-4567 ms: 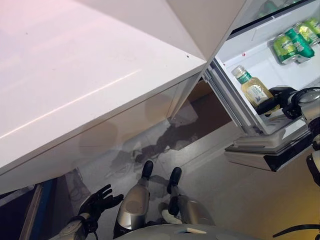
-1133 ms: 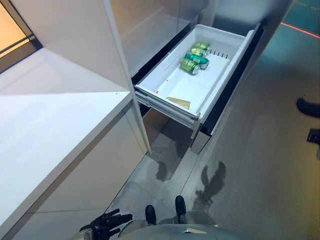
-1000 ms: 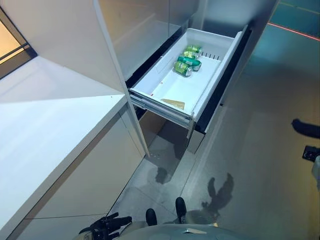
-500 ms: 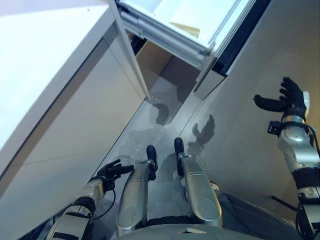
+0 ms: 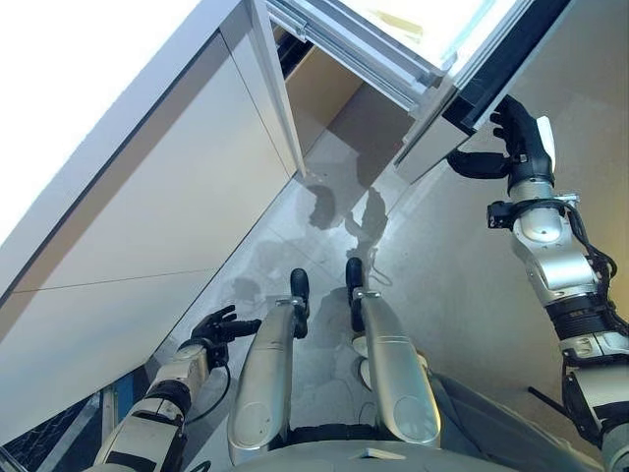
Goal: Put drinks into fridge and close the fridge
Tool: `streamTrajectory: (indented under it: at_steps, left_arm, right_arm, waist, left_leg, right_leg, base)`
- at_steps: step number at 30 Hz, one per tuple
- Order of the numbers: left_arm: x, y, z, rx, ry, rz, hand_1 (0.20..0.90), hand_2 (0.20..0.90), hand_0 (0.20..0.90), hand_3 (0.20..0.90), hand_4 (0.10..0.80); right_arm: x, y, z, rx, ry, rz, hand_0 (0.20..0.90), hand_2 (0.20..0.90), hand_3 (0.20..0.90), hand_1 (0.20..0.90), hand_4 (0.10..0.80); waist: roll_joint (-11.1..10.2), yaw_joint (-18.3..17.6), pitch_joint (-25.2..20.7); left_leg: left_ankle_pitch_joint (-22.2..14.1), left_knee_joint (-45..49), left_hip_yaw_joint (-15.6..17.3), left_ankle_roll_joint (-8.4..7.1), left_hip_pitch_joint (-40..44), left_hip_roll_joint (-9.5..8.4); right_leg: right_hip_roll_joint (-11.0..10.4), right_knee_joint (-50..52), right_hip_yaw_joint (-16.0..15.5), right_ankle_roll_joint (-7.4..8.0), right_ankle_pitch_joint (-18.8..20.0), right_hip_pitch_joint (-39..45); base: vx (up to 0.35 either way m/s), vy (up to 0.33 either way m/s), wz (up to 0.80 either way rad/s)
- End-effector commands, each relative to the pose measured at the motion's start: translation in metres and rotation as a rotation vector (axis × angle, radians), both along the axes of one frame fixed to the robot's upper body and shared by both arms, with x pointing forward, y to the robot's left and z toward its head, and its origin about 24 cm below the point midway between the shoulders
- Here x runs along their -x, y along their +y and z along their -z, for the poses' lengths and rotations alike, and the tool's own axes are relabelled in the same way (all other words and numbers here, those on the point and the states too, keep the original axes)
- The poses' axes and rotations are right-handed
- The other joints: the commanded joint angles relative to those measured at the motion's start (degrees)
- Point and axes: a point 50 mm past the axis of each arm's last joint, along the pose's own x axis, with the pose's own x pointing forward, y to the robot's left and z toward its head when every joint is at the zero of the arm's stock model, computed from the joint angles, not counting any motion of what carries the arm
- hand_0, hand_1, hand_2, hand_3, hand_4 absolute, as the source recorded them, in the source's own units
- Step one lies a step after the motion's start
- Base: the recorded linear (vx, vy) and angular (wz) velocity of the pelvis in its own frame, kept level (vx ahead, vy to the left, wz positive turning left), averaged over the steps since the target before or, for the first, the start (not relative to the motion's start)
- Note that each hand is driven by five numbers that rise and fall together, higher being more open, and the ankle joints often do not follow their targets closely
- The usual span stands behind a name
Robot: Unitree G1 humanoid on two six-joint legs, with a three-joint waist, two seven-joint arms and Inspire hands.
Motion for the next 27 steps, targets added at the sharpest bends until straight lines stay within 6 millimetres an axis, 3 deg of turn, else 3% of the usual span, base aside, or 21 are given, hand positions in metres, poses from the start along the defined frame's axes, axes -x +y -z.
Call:
streamTrajectory:
  at_steps: [1,13,21,27]
  left_arm:
    - [0.017,0.012,0.005,-0.044,0.04,-0.002,0.9,0.9,0.9,0.9,0.8]
    - [0.022,0.011,0.008,-0.048,0.067,0.015,0.9,0.9,0.9,0.9,0.8]
    - [0.029,0.015,0.01,-0.058,0.094,0.06,0.9,0.9,0.9,0.9,0.8]
    - [0.037,0.017,0.014,-0.068,0.133,0.11,0.9,0.9,0.9,0.9,0.8]
  right_arm:
    - [0.009,0.077,-0.113,0.112,-0.472,-0.324,0.9,0.9,0.9,0.9,0.8]
    - [0.013,0.145,-0.157,0.152,-0.576,-0.532,0.9,0.9,0.9,0.9,0.8]
    - [0.004,0.167,-0.169,0.128,-0.558,-0.584,0.9,0.9,0.9,0.9,0.8]
    - [-0.004,0.17,-0.169,0.071,-0.53,-0.583,0.9,0.9,0.9,0.9,0.8]
  waist:
    - [-0.76,3.43,-1.89]
    - [-1.3,8.58,-2.59]
    - [-1.7,12.55,-4.3]
    - [-2.38,14.77,-6.04]
  left_leg:
    - [-5.78,-0.23,0.15,0.67,4.81,-1.27]
    - [-3.52,-5.25,-0.91,-0.88,9.78,-0.44]
    - [-2.6,-7.7,-2.94,-1.63,12.74,-0.49]
    - [-2.48,-9.34,-4.31,-2.01,15.68,-0.68]
  right_leg:
    - [1.02,4.06,-2.54,-0.84,-8.9,6.17]
    - [0.19,-2.52,-6.59,-0.98,-8.09,13.75]
    - [0.0,-6.02,-9.8,-1.68,-8.27,19.24]
    - [-0.05,-8.5,-11.71,-2.04,-8.59,23.89]
  base:
    - [0.0,0.0,0.0]
    - [0.022,-0.022,0.06]
    - [0.061,-0.03,0.21]
    - [0.085,-0.005,0.24]
